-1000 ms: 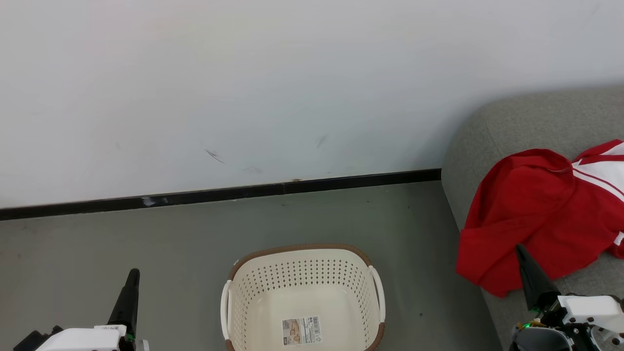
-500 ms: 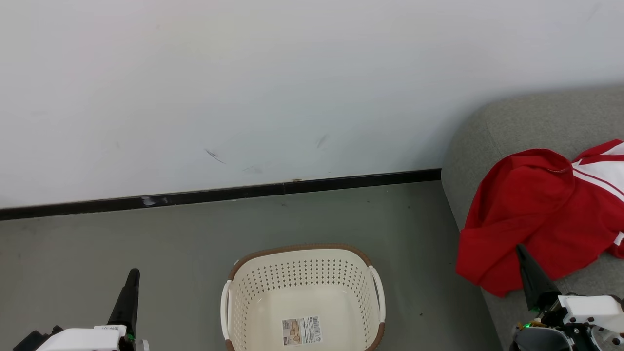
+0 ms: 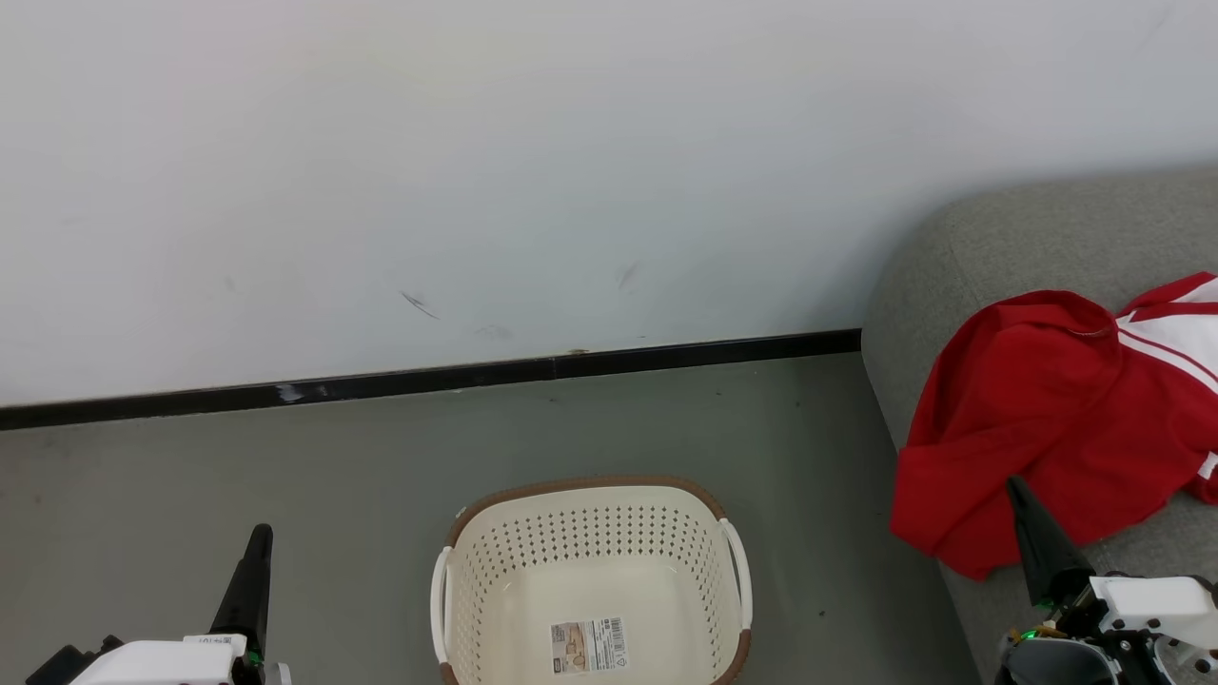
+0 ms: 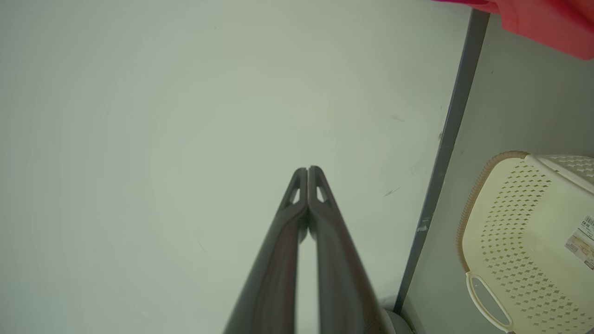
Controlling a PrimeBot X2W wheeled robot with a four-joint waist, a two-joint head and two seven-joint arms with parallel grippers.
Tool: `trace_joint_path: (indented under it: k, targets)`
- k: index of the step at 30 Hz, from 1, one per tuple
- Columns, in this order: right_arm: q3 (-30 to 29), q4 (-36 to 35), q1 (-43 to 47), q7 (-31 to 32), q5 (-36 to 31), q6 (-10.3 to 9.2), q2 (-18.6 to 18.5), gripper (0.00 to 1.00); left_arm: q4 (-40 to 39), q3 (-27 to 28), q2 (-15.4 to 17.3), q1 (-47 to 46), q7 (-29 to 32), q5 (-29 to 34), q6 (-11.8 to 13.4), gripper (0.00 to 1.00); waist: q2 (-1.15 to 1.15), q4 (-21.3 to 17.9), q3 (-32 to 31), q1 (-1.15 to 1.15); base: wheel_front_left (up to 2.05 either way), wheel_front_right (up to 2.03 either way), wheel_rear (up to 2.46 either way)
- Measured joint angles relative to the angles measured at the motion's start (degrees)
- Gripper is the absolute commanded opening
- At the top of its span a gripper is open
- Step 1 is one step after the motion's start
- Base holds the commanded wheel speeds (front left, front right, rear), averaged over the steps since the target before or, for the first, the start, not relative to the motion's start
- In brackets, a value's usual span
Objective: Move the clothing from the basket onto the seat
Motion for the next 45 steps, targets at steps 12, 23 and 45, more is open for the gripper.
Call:
trace_joint_path:
  k: [12, 23, 45]
  targets:
    - [-0.14, 0.01, -0.03, 0.24, -0.04, 0.0, 0.05, 0.0, -0.01, 0.03, 0.0, 0.0, 0.01, 0.0, 0.0, 0.0, 0.0, 0.0, 0.0, -0.01, 0.0, 0.0, 0.0]
    - [-0.29, 0.04, -0.19, 0.24, -0.04, 0.0, 0.09, 0.0, -0.02, 0.05, 0.0, 0.0, 0.01, 0.01, -0.01, 0.0, 0.0, 0.0, 0.01, 0.0, 0.0, 0.0, 0.0]
    - [-0.57, 0.05, -0.19, 0.25, -0.14, 0.0, 0.23, 0.0, -0.07, 0.05, 0.0, 0.0, 0.01, 0.0, -0.01, 0.0, 0.0, 0.0, 0.01, -0.01, 0.0, 0.0, 0.0]
